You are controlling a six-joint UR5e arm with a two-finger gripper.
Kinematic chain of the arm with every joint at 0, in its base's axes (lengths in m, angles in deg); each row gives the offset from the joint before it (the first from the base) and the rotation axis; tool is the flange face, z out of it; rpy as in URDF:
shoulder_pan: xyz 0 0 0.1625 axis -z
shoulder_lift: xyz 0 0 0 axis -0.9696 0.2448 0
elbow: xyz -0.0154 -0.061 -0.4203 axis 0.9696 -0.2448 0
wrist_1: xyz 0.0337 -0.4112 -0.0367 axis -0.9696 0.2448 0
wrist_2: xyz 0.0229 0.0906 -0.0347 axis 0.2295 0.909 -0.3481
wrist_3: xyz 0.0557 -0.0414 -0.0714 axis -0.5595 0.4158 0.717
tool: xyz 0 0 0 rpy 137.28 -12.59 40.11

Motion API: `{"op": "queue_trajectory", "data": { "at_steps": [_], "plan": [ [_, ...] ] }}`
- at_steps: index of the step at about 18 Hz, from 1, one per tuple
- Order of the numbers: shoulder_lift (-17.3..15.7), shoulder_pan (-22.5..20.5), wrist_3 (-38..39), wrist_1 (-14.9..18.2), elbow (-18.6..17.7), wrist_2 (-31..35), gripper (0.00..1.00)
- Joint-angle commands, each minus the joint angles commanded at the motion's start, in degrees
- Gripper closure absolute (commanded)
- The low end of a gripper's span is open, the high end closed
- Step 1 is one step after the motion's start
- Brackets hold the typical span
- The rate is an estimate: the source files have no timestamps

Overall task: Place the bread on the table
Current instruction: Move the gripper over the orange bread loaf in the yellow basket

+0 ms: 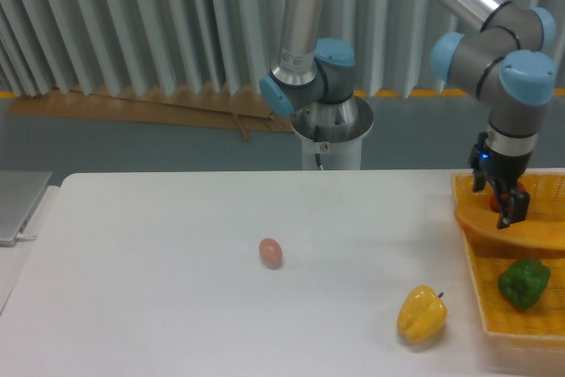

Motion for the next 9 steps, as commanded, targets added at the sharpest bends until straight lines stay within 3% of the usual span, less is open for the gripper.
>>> {"op": "queue_trajectory", "data": {
  "at_steps": [9],
  "plan": [
    [2.9, -1.14, -1.94, -1.41, 0.7, 0.18, 0.0]
  ]
}}
